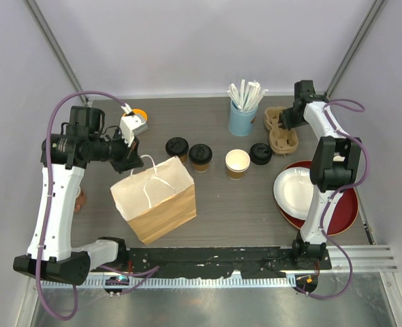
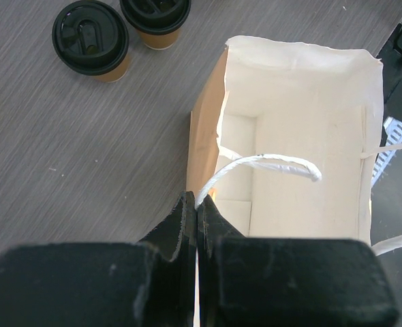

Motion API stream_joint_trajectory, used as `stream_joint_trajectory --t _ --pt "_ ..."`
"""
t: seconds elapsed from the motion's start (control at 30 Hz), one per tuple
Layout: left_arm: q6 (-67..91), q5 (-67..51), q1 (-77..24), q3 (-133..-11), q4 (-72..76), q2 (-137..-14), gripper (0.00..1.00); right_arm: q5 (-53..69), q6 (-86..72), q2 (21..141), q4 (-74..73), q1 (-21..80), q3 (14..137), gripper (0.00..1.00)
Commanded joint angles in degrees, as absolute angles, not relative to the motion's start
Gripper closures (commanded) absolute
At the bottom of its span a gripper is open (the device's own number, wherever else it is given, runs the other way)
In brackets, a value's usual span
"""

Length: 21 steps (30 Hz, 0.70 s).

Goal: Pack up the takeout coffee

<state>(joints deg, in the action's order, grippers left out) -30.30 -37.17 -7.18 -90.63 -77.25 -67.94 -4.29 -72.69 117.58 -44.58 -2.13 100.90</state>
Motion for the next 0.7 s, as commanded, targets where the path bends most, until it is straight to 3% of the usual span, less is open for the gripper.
stream_joint_trajectory --t 0.0,0.03,0.07,0.3,0.43,0.57,0.67 --pt "-31.20 -37.44 -7.47 -90.97 -81.56 -66.71 1.00 -3.87 -72.60 115.93 -43.42 -2.37 101.25 0.78" --pt "-31.11 -37.44 -7.47 -90.97 -81.56 -66.71 1.00 -3.95 -72.51 115.84 -43.50 -2.37 101.25 0.84" --pt "-31.20 -37.44 -7.47 -91.05 -81.48 -66.71 1.00 -4.39 -72.51 115.58 -43.42 -2.29 101.25 0.99" --pt "-31.38 -37.27 -7.47 -90.88 -81.56 -66.62 1.00 -4.40 -70.23 115.40 -43.24 -2.29 102.47 0.99" --pt "-31.38 -37.27 -7.47 -90.79 -81.47 -66.62 1.00 -5.62 -56.55 118.21 -45.61 -0.27 110.98 0.69" --pt "-31.55 -36.91 -7.47 -90.35 -81.30 -66.27 1.00 -9.75 -35.64 122.86 -52.28 5.09 123.81 0.59" --pt "-32.34 -36.21 -7.38 -89.74 -81.39 -65.74 1.00 -13.00 -18.94 123.75 -52.30 9.05 125.42 0.55"
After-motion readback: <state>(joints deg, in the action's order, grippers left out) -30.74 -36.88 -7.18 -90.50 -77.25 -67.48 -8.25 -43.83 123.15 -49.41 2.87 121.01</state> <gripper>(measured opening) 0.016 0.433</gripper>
